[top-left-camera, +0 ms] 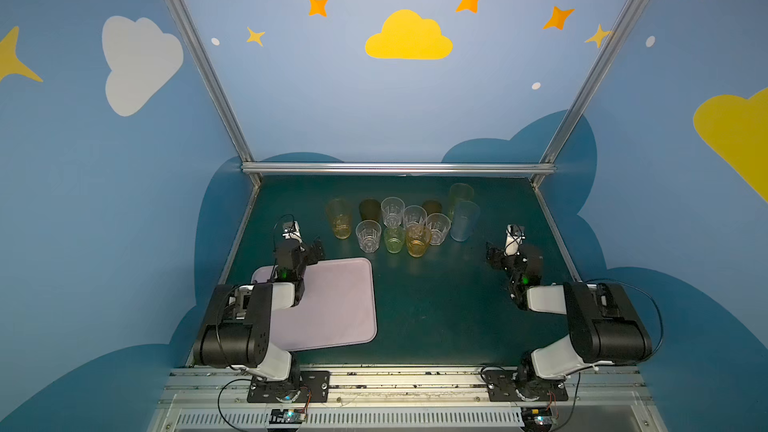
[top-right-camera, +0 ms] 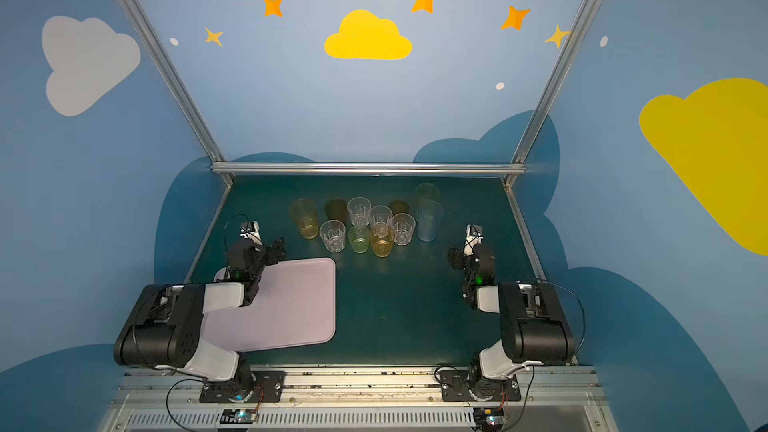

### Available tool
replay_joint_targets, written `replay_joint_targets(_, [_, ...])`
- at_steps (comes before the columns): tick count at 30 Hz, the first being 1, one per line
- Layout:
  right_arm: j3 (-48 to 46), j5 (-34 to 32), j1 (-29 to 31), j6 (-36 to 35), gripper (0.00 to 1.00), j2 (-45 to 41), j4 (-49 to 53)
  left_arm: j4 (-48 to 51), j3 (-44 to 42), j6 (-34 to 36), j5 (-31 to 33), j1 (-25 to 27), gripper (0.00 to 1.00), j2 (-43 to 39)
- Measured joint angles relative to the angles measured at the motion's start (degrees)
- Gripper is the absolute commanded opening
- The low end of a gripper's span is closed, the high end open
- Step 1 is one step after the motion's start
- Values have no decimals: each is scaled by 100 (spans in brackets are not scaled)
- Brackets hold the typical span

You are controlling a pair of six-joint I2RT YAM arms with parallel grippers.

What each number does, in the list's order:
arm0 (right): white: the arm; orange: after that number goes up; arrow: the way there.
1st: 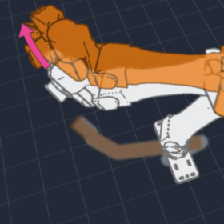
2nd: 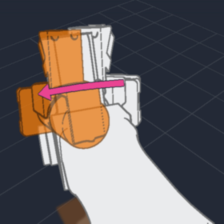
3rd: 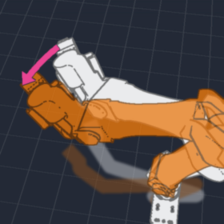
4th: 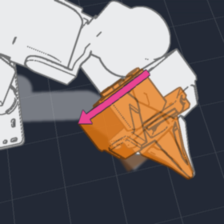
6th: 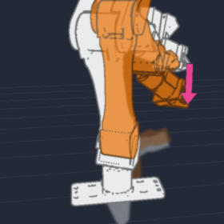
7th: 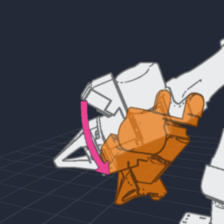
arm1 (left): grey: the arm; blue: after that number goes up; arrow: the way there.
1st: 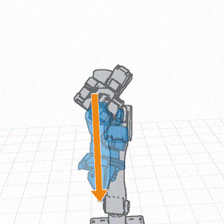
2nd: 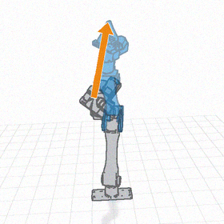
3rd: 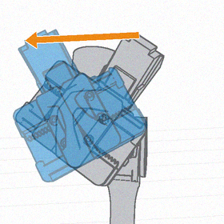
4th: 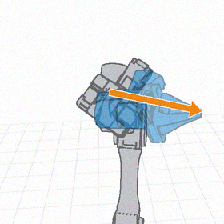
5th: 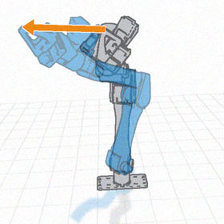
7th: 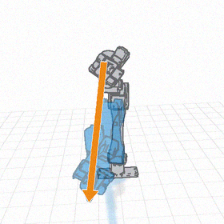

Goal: Place the glasses into the tray

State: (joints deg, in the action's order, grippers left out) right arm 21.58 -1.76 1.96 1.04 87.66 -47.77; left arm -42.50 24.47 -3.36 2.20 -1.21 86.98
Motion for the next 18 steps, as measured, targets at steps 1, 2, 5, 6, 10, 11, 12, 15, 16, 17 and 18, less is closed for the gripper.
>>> replay_joint_targets(1, [0,0,0,0,87,0,0,0,0,0,2,0,100,0])
replay_joint_targets(2, [0,-7,2,0,87,0,0,0,0,0,2,0,100,0])
replay_joint_targets(5, [0,-33,35,-2,87,0,0,0,0,0,0,0,100,0])
replay_joint_targets(6, [0,-35,44,-2,87,0,2,0,0,0,0,0,100,0])
replay_joint_targets(10, [0,-7,7,2,87,0,0,0,0,0,-2,-2,100,0])
replay_joint_targets(11, [0,24,-7,4,87,0,0,0,0,0,-4,-2,100,0])
replay_joint_targets(12, [0,52,-28,7,87,0,0,0,0,0,-11,-2,100,0])
replay_joint_targets(15, [0,92,-52,9,87,0,0,0,0,0,-24,-2,100,0])
replay_joint_targets(16, [0,87,-50,11,87,0,0,0,0,0,-24,-2,100,0])
replay_joint_targets(17, [0,79,-44,7,87,0,0,0,0,0,-24,-2,100,0])
replay_joint_targets(18, [0,66,-33,4,87,0,2,2,0,0,-26,-2,100,0])
